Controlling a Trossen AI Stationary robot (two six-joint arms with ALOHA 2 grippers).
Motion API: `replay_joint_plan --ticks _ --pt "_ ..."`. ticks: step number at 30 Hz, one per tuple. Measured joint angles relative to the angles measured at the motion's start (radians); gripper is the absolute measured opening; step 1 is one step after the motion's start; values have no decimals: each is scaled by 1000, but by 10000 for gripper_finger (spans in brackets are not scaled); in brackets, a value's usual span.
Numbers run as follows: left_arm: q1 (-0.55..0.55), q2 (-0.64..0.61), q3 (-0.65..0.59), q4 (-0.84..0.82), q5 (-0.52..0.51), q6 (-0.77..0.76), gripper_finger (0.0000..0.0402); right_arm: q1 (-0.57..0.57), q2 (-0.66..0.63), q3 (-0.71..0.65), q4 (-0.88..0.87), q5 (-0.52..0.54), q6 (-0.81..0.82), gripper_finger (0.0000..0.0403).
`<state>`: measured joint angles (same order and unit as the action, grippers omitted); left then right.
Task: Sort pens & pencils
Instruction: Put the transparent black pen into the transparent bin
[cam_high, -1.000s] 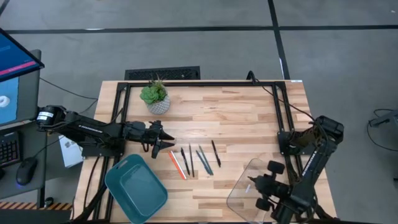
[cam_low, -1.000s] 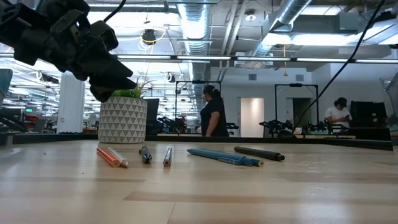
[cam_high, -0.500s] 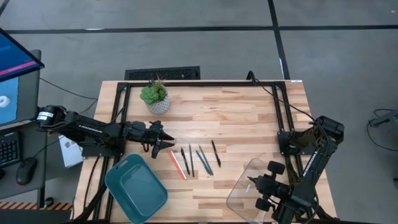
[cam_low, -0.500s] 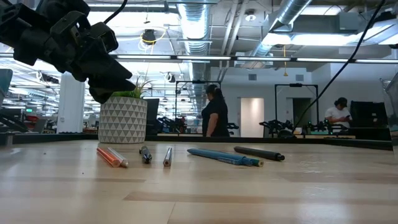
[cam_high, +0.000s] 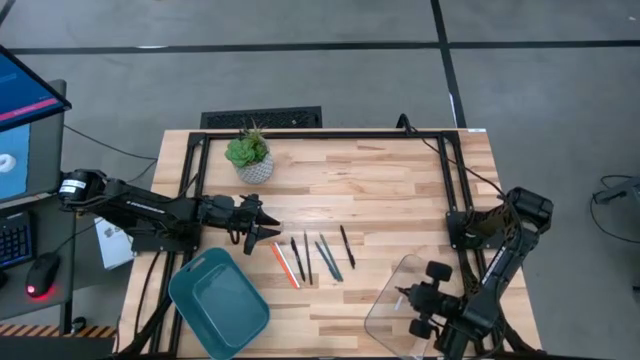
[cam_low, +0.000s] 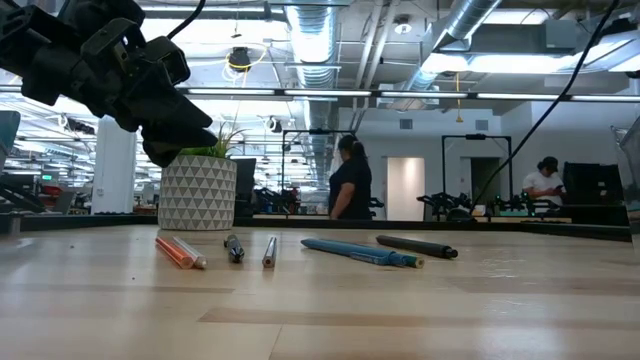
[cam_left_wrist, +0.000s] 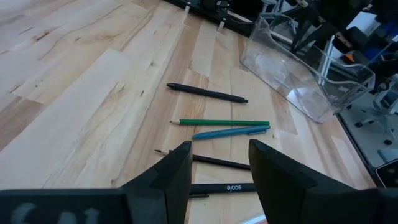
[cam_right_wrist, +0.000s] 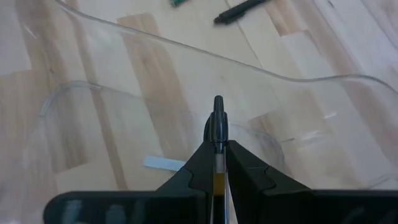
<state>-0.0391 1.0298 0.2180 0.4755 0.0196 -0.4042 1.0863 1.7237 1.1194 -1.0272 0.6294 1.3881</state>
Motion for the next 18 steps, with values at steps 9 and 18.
replay_joint_plan --ticks 9,18 --pt "0 0 0 -6 0 0 149 -3 0 -44 74 -4 36 59" --pt "0 0 0 -16 -3 -3 149 -15 0 -59 109 -91 36 80"
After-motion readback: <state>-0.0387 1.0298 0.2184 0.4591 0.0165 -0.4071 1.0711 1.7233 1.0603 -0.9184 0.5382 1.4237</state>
